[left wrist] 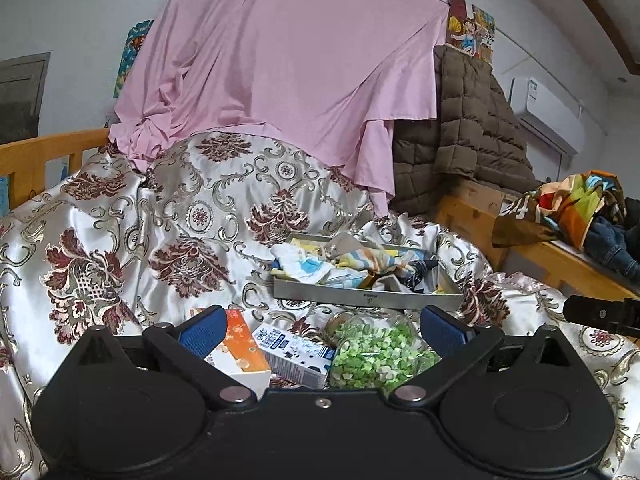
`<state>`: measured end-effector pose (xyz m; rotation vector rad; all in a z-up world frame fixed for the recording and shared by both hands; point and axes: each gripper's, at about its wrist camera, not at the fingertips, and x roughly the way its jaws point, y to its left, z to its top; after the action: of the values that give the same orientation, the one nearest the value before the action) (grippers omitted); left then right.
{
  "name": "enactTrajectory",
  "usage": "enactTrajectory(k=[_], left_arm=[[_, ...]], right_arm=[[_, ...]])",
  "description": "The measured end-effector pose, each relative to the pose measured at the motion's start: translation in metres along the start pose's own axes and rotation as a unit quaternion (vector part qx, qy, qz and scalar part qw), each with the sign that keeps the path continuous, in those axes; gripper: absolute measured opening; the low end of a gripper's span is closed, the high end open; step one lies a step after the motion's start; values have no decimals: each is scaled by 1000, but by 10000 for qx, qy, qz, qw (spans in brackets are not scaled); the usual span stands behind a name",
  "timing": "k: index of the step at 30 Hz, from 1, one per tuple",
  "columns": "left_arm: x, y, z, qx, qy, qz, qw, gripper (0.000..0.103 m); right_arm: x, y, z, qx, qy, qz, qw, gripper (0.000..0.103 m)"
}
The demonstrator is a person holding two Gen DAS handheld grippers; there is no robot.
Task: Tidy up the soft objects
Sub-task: 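Move both tools back toward the medicine box, carton and jar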
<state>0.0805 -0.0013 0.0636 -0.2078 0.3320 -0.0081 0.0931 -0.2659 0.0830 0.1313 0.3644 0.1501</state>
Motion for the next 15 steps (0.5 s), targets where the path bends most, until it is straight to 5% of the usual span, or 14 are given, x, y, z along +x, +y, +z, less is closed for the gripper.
enactTrajectory(k=[15], left_arm=[[22,16,-21,69,202,429,9989,102]], right_arm=[[33,9,-24,145,210,-19,9997,103]])
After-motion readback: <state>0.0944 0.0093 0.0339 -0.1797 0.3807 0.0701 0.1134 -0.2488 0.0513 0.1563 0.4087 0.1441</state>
